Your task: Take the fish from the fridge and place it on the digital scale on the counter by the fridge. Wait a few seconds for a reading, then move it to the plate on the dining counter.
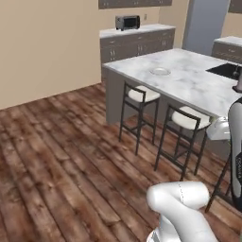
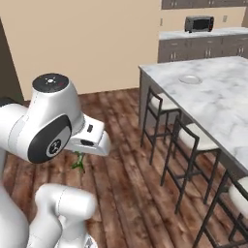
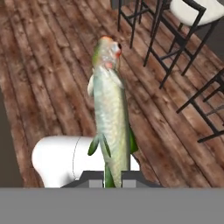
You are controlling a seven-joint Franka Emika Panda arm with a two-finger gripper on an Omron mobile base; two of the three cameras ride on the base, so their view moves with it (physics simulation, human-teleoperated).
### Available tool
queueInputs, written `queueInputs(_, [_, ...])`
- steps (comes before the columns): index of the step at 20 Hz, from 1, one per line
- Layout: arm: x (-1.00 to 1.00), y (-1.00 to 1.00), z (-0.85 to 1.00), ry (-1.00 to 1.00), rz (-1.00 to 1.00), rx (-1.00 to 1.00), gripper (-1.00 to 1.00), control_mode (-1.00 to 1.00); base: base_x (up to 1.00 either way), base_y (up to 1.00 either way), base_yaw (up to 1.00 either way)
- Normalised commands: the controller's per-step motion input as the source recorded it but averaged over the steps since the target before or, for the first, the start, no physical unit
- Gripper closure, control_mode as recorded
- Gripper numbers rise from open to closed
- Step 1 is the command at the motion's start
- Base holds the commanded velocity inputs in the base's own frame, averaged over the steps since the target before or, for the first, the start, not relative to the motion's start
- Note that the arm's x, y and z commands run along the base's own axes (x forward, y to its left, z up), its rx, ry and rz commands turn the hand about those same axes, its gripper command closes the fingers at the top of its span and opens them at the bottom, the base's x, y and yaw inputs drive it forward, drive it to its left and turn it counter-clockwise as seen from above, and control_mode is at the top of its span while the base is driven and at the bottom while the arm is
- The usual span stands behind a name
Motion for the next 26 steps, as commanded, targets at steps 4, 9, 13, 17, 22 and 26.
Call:
queueInputs(4, [0.00, 0.00, 0.00, 0.00, 0.00, 0.00, 1.00, 1.00, 1.00, 0.44, -0.34])
queueInputs(9, [0.00, 0.00, 0.00, 0.00, 0.00, 0.00, 1.00, 1.00, 1.00, 0.72, -0.42])
queueInputs(13, [0.00, 0.00, 0.00, 0.00, 0.00, 0.00, 1.00, 1.00, 1.00, 0.73, -0.46])
queueInputs(17, [0.00, 0.00, 0.00, 0.00, 0.00, 0.00, 1.00, 1.00, 1.00, 0.76, -0.46])
queueInputs(22, [0.00, 0.00, 0.00, 0.00, 0.00, 0.00, 1.00, 1.00, 1.00, 0.81, -0.47])
queueInputs(26, [0.00, 0.00, 0.00, 0.00, 0.00, 0.00, 1.00, 1.00, 1.00, 0.80, -0.46])
